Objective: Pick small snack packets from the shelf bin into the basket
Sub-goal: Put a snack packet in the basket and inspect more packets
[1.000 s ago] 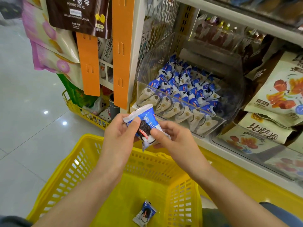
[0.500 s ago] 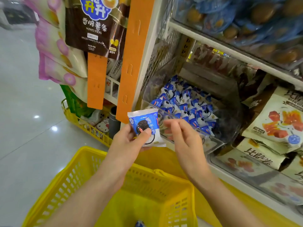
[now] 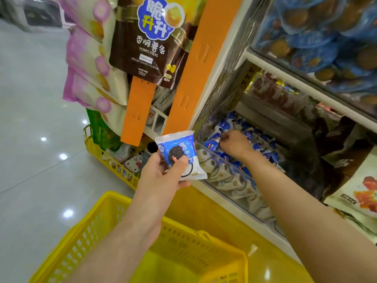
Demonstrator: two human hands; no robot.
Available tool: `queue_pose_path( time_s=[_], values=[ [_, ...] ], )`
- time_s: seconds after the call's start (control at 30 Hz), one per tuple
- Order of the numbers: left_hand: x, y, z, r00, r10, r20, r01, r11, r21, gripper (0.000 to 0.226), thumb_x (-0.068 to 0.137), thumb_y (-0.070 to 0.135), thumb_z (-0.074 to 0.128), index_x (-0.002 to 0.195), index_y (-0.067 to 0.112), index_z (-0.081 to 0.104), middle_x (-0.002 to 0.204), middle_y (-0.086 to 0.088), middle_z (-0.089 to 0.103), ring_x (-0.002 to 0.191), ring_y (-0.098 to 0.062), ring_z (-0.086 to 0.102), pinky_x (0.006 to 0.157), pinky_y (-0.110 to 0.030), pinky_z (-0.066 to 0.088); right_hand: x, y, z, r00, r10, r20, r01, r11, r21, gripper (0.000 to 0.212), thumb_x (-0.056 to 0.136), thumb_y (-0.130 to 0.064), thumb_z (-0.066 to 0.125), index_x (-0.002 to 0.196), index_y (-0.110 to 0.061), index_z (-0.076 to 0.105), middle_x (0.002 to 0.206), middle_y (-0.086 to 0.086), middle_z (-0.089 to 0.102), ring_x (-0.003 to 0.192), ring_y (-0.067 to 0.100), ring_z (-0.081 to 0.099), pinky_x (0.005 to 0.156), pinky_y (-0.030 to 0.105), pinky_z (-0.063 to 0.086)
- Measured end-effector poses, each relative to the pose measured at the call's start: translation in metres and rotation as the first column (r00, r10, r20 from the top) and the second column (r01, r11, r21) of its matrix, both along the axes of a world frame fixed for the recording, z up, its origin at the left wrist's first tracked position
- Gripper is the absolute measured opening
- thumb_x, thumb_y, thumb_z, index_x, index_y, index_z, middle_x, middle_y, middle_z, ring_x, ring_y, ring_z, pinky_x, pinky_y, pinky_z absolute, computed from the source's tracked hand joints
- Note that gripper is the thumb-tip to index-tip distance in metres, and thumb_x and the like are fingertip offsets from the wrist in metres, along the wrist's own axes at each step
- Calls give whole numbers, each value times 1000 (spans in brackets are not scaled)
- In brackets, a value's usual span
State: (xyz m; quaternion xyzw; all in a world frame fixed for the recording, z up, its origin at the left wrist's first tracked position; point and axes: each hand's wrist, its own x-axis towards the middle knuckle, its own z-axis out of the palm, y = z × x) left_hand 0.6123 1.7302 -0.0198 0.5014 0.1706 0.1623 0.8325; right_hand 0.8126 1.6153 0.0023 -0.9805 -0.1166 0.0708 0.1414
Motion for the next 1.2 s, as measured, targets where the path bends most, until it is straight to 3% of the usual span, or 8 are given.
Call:
queue_pose_path(
  time_s=[0.07,0.2,0.4,0.5,0.7,0.97,1.03,1.2],
  values=[
    [1,-1,1,1000,-6,5,7,1000,-10,22,87,17,60,109,20,60,87,6,73,78,-10,70,57,-21,55,2,1,0,1000,-24,18,24,999,-34,32,93,-22,50,117,-5,61,111,19,64,94,32,58,74,31,42],
    [1,-4,2,997,-63,-33,61,996,-66,20,89,16,57,109,19,58,89,2,72,73,-8,70,60,-27,59,-2,-7,11,989,-137,53,118,955,273,31,88,-28,61,65,-8,52,67,9,53,65,21,50,74,38,46],
    [2,-15,6,979,-171,-107,142,962,-235,3,90,15,55,89,18,56,76,-2,67,55,-9,67,52,-32,58,-51,-42,42,953,-226,203,30,735,677,33,88,-35,60,95,-3,63,80,14,61,70,12,56,65,28,44],
    [-1,-22,8,957,-264,-119,226,939,-260,22,80,31,62,98,19,58,91,-6,68,77,-19,69,61,-38,59,-89,-60,51,991,-132,-17,95,612,785,32,84,-38,63,107,-16,64,96,-1,70,76,-2,63,65,13,49],
    [-16,-45,10,866,-495,-71,471,855,-217,60,66,50,61,118,19,60,114,-10,66,100,-27,66,80,-45,56,-159,-62,34,962,131,-238,92,667,739,21,83,-21,66,100,-12,57,66,-5,63,50,-1,52,49,12,43],
    [-27,-45,10,859,-502,-96,490,863,-125,50,72,31,66,120,21,59,105,-3,72,94,-20,69,67,-32,56,-171,-66,28,998,56,-18,-29,731,682,18,94,-20,50,111,-18,57,96,-10,62,77,-5,60,66,8,48],
    [-27,-42,12,847,-523,-99,513,851,-109,53,70,33,67,120,22,59,105,-2,72,95,-19,68,69,-31,56,-164,-67,30,984,79,-159,43,761,647,21,93,-25,52,112,-20,55,89,-17,60,73,-7,57,61,5,45],
    [-19,-34,20,822,-556,-123,548,831,-94,47,78,32,63,122,19,58,108,-5,70,102,-21,66,93,-45,50,-153,-63,34,892,253,-375,40,781,623,25,92,-33,52,71,-26,61,48,-16,44,44,-3,40,48,7,37]
  ],
)
